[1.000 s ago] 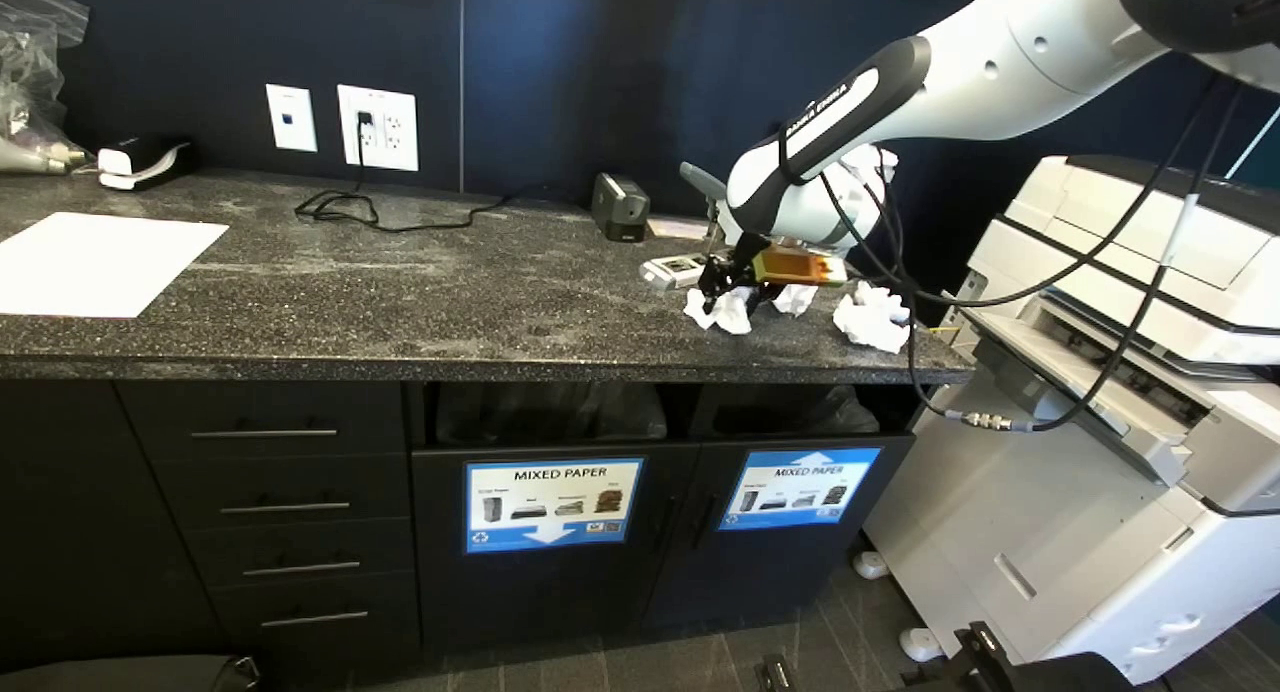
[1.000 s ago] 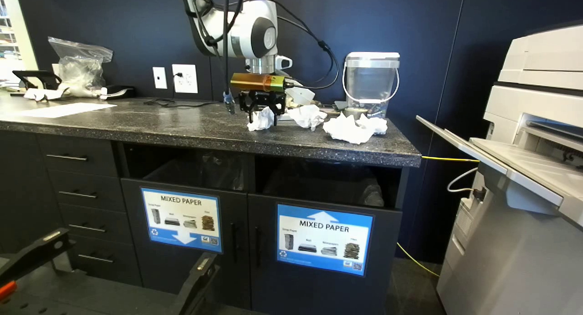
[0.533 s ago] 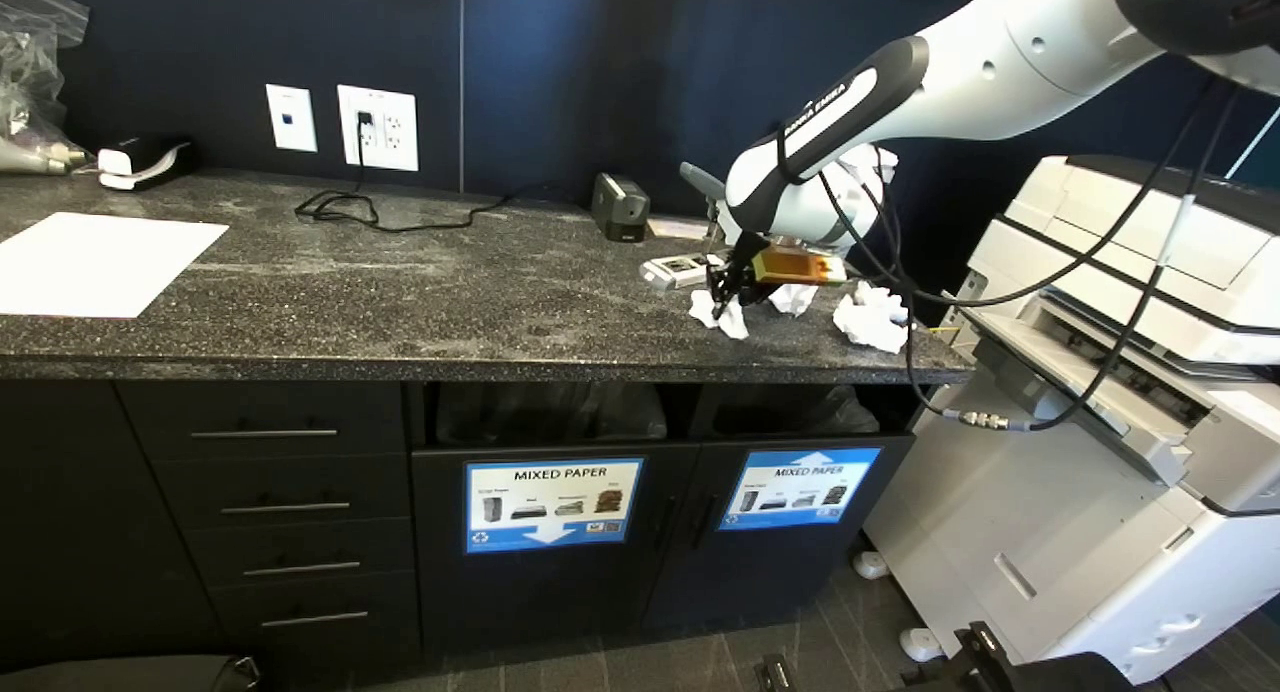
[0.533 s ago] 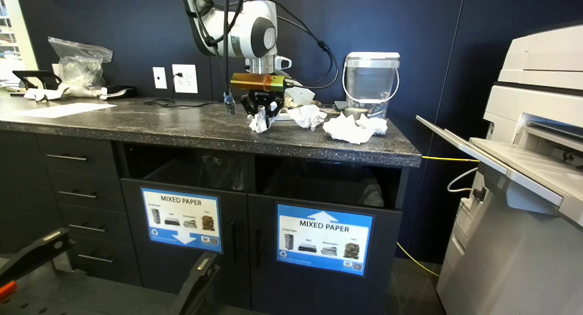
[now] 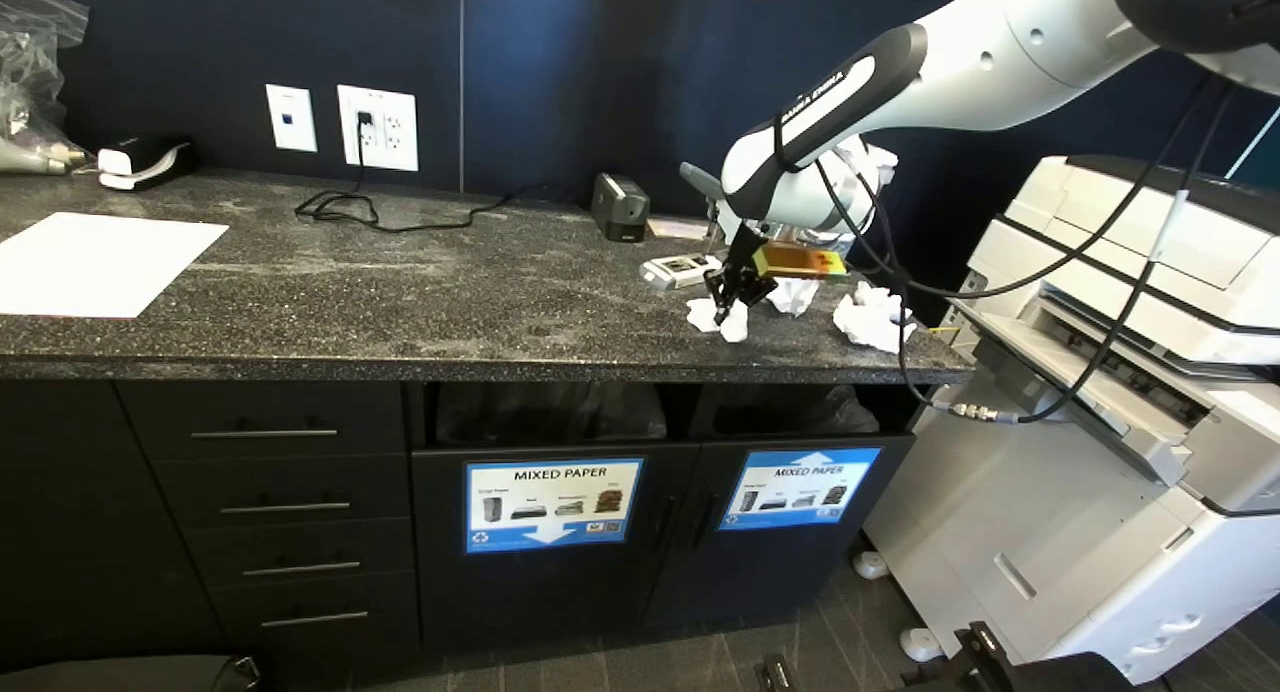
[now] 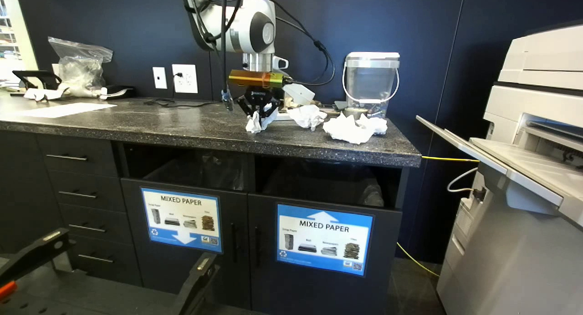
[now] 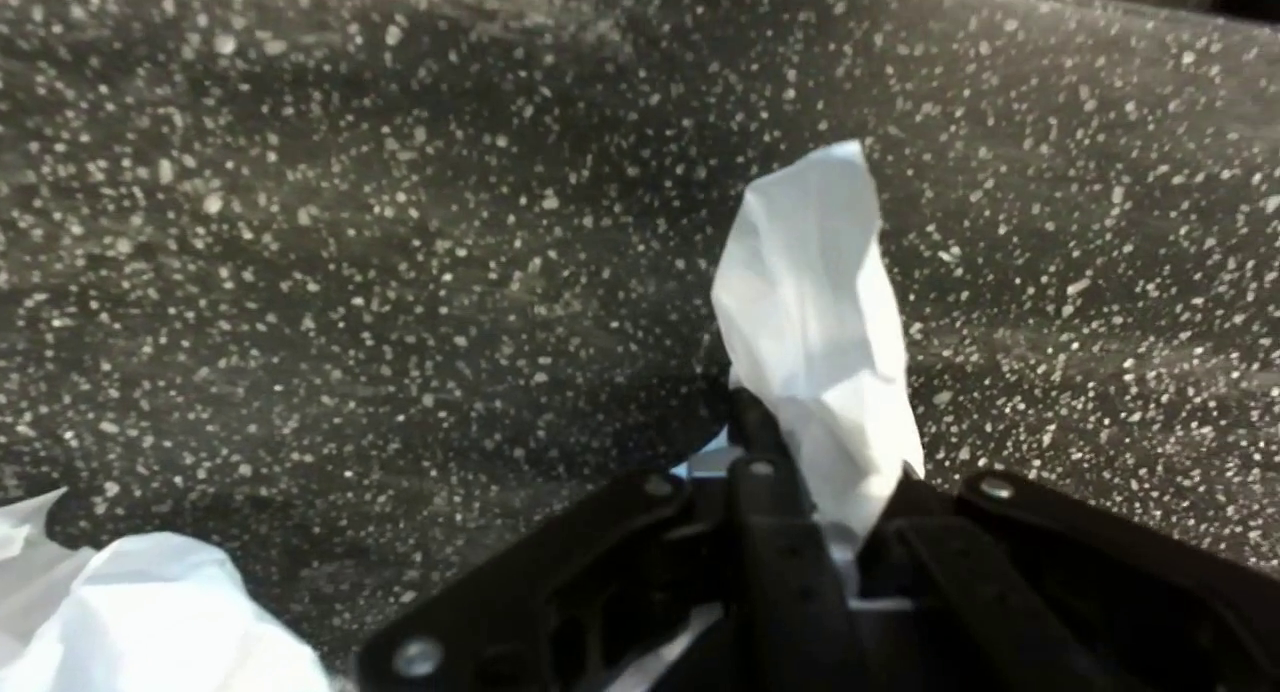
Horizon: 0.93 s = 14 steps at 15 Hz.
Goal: Place the crumpled paper in the bin on the right
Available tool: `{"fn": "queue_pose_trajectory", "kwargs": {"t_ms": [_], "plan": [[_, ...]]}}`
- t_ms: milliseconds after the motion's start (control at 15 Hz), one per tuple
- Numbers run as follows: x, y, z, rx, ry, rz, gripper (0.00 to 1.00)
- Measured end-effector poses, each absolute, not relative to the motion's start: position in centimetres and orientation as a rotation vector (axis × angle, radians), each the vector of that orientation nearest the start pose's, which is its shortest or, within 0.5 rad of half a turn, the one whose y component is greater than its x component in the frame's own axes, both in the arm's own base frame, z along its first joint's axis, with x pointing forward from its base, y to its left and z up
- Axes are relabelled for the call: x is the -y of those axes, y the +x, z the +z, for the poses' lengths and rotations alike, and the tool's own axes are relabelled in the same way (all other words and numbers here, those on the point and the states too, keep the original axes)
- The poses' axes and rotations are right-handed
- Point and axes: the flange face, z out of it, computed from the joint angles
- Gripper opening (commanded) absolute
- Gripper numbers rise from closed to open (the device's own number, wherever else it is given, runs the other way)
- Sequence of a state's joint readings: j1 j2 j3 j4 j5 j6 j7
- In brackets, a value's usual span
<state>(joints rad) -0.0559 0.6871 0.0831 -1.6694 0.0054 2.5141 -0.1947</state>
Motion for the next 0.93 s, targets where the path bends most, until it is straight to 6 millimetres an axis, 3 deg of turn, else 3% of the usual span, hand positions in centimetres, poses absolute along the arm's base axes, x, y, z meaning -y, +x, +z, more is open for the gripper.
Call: {"fn": "queue_pose_trajectory", "kwargs": {"t_ms": [467,933], "plan": [[-2.0,67.9,22.2,0.398,-3.110,-0.145,0.02],[-0.8,62.7,22.1,0.405,-3.178,-0.124,0.02]]}}
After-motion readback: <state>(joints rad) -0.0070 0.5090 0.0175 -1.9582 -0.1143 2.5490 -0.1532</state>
